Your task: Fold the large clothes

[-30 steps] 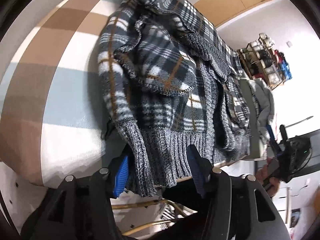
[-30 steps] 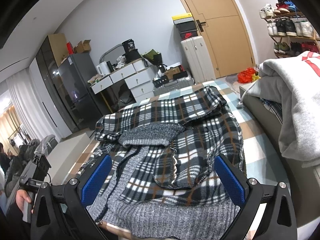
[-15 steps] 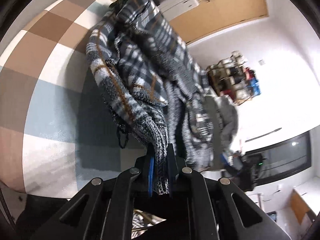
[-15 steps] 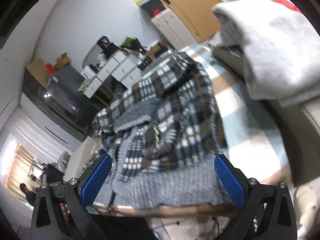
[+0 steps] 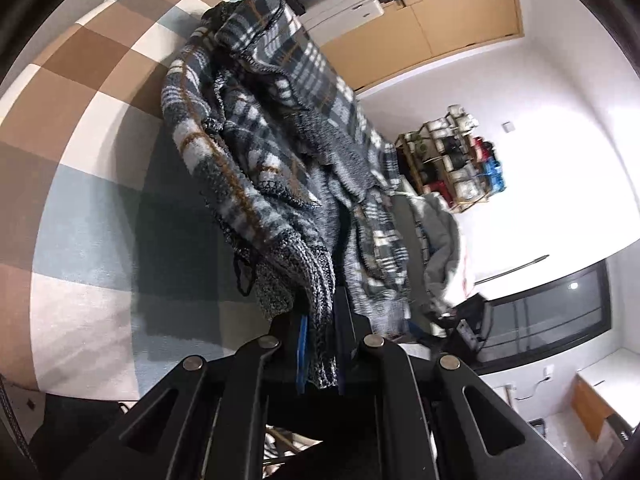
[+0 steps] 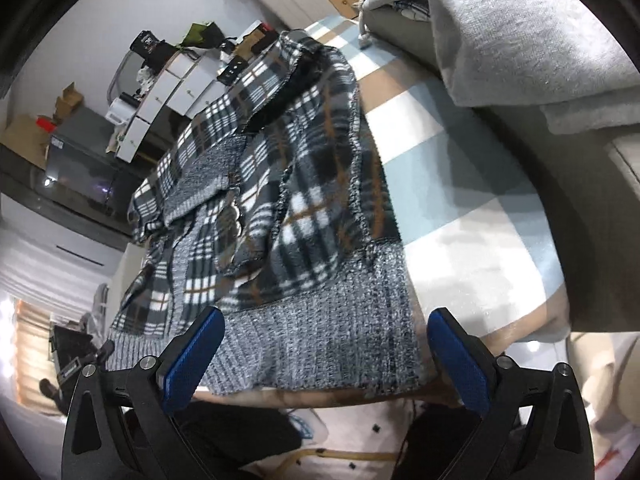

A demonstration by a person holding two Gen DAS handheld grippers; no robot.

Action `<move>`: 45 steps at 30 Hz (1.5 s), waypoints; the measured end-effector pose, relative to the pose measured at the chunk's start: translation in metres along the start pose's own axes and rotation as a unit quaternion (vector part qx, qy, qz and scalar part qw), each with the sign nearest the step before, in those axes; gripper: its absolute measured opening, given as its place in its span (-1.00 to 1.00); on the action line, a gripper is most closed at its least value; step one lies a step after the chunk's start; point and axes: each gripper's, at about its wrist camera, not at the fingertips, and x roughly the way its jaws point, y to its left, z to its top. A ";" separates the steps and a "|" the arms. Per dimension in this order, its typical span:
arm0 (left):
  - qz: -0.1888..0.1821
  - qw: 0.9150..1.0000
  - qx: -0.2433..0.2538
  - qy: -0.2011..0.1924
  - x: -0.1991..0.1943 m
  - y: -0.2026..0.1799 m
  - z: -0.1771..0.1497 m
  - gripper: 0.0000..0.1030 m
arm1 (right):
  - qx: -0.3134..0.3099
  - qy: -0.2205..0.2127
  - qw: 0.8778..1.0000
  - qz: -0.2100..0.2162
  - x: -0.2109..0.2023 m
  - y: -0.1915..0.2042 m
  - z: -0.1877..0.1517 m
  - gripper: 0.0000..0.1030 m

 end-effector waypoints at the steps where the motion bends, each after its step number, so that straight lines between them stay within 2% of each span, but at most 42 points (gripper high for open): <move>1: 0.015 1.000 0.002 0.003 0.002 0.000 -0.001 -0.90 | -0.003 0.001 1.000 -0.003 0.001 0.002 -0.001 1.00; 2: 0.027 1.000 0.006 0.005 0.004 -0.001 -0.001 -0.90 | -0.008 0.004 1.000 -0.001 0.002 0.003 -0.001 1.00; 5: 0.055 0.998 0.020 0.013 0.009 -0.004 -0.005 -0.90 | -0.001 0.041 0.995 0.095 0.013 0.005 -0.003 1.00; 8: 0.084 0.996 0.037 0.013 0.013 -0.009 -0.010 -0.90 | 0.001 0.041 0.990 0.132 0.014 0.008 -0.003 1.00; 11: 0.111 0.993 0.039 0.023 0.019 -0.009 -0.013 -0.90 | -0.002 0.046 0.976 0.211 0.010 0.012 -0.004 1.00; 13: 0.120 0.992 0.032 0.030 0.021 -0.005 -0.013 -0.90 | -0.004 0.049 0.968 0.246 0.007 0.015 -0.005 1.00; 17: 0.131 0.990 0.032 0.031 0.022 -0.005 -0.014 -0.84 | -0.001 0.034 0.981 0.189 0.005 0.011 -0.005 1.00; 21: 0.143 0.989 0.024 0.036 0.025 -0.002 -0.015 -0.81 | -0.005 0.030 0.989 0.142 0.007 0.009 -0.004 1.00; 23: 0.145 0.988 0.022 0.039 0.026 -0.002 -0.016 -0.70 | -0.012 0.038 0.994 0.105 0.014 0.009 -0.004 1.00; 24: 0.144 0.988 0.022 0.040 0.026 -0.002 -0.016 -0.54 | -0.016 0.036 0.994 0.101 0.017 0.011 -0.005 0.96; 25: 0.146 0.988 0.021 0.041 0.027 -0.003 -0.017 -0.31 | -0.025 0.032 0.995 0.088 0.017 0.013 -0.005 0.75; 26: 0.149 0.988 0.018 0.041 0.028 -0.003 -0.017 -0.17 | -0.033 0.027 0.997 0.070 0.019 0.014 -0.006 0.49; 27: 0.150 0.988 0.015 0.040 0.028 -0.002 -0.017 0.05 | -0.039 0.028 0.997 0.062 0.021 0.015 -0.007 -0.08; 28: 0.153 0.987 0.013 0.038 0.028 -0.002 -0.017 0.15 | -0.041 0.032 0.997 0.058 0.024 0.017 -0.006 -0.32; 29: 0.153 0.987 0.011 0.037 0.027 -0.001 -0.017 0.16 | -0.043 0.034 0.997 0.051 0.026 0.017 -0.006 -0.36; 33: 0.167 0.985 0.011 0.042 0.031 0.001 -0.017 0.16 | -0.060 0.008 0.997 0.042 0.020 0.021 -0.007 -0.75; 37: 0.188 0.981 0.028 0.034 0.034 -0.004 -0.019 0.11 | -0.047 -0.029 0.996 0.072 0.002 0.017 -0.006 -0.81; 38: 0.192 0.980 0.031 0.034 0.034 -0.005 -0.019 -0.01 | -0.043 -0.044 0.995 0.084 -0.006 0.015 -0.006 -0.81; 39: 0.194 0.980 0.036 0.036 0.035 -0.006 -0.020 -0.41 | -0.039 -0.055 0.993 0.093 -0.011 0.013 -0.006 -0.82; 40: 0.193 0.980 0.038 0.040 0.036 -0.006 -0.021 -0.68 | -0.032 -0.069 0.992 0.102 -0.017 0.010 -0.006 -0.82; 42: 0.194 0.979 0.043 0.039 0.034 -0.007 -0.022 -0.70 | -0.011 -0.087 0.990 0.106 -0.023 0.002 -0.004 -0.82; 43: 0.189 0.980 0.047 0.032 0.031 -0.009 -0.023 -0.75 | -0.001 -0.095 0.991 0.091 -0.024 -0.001 -0.003 -0.82; 45: 0.166 0.985 0.051 0.024 0.024 -0.010 -0.022 -0.77 | 0.008 -0.088 0.993 0.080 -0.020 -0.003 0.000 -0.82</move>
